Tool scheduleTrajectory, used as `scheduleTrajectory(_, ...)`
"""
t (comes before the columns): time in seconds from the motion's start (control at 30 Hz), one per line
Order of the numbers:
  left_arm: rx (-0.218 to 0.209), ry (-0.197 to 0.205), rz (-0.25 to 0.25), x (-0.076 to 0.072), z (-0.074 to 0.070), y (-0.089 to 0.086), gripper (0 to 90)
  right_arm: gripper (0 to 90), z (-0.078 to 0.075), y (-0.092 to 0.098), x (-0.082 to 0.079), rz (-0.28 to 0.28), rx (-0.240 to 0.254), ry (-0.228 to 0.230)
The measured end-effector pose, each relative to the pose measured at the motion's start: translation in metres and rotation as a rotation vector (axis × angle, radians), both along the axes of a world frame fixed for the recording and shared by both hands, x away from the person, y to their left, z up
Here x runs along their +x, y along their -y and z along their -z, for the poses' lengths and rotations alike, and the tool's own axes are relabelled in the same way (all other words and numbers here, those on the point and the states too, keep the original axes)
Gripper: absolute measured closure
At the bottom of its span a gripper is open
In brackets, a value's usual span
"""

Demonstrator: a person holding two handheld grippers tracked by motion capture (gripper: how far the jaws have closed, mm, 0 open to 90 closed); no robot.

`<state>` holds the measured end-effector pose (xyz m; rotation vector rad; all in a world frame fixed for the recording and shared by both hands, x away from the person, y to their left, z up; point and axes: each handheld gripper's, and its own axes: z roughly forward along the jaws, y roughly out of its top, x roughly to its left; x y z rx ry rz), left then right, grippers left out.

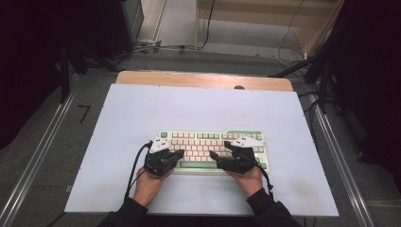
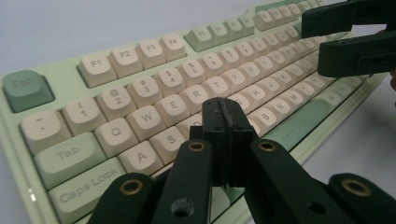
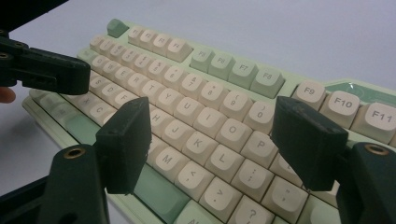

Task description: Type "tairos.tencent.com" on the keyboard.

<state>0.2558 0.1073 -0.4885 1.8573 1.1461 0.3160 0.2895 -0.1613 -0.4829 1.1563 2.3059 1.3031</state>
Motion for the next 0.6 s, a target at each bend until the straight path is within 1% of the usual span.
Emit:
scheduleTrajectory(0.1,0.009,-0.006,0.016,0.001,0.002,0.005,90.0,27.2,0.0,0.002,0.0,0.003,0.0,0.001)
scheduleTrajectory(0.2,0.019,-0.011,0.03,0.002,0.003,0.01,90.0,27.4,-0.001,0.004,-0.001,0.017,0.004,0.0)
scheduleTrajectory(0.3,0.036,-0.022,0.042,0.003,0.004,0.012,90.0,27.4,-0.001,0.007,-0.001,0.022,0.005,0.0)
scheduleTrajectory(0.33,0.042,-0.023,0.041,0.004,0.005,0.013,90.0,27.5,-0.001,0.007,-0.002,0.025,0.006,0.0)
scheduleTrajectory(0.6,0.051,-0.021,0.041,0.005,0.005,0.015,90.0,27.5,0.0,0.009,-0.003,0.032,0.002,-0.001)
